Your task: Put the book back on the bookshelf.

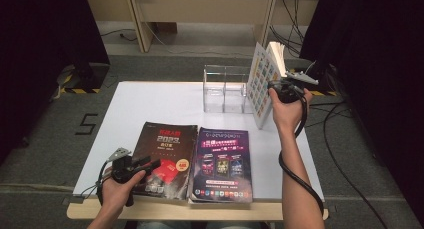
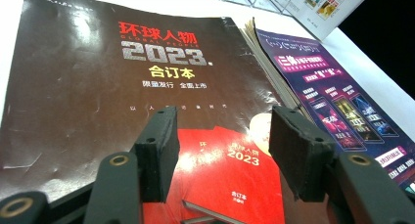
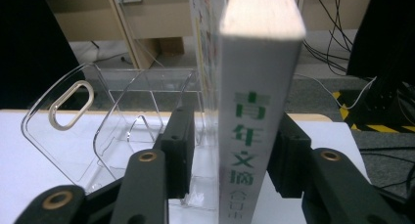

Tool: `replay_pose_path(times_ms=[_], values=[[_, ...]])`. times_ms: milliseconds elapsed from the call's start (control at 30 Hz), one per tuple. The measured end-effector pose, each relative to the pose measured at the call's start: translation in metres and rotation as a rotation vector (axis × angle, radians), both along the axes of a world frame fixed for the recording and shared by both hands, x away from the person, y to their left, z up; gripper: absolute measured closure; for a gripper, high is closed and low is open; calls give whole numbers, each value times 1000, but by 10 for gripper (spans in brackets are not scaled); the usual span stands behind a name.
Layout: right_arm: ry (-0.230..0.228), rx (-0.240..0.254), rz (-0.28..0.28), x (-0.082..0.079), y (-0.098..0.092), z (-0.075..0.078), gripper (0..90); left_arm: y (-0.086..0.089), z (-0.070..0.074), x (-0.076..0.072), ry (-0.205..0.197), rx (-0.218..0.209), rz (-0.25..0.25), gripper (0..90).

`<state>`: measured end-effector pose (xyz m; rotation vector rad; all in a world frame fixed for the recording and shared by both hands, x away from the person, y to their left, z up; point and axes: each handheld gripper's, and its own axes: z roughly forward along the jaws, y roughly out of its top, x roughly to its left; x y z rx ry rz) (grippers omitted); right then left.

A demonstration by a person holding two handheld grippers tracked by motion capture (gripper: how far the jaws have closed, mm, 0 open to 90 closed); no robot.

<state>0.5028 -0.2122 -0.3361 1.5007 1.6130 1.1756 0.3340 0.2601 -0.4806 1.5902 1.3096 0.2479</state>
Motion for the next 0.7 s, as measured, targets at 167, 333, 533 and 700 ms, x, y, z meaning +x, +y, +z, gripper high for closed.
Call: replay_pose_path(times_ms=[167, 333, 533, 700], values=[[11, 29, -24, 4, 0, -5, 674, 1, -1, 0, 3, 1, 0, 439], [27, 34, -43, 13, 1, -3, 700, 1, -1, 0, 4, 3, -1, 440], [37, 43, -60, 22, 6, -3, 671, 2, -1, 0, 5, 2, 0, 441], [49, 30, -69, 28, 7, -3, 713, 3, -1, 1, 4, 2, 1, 443]])
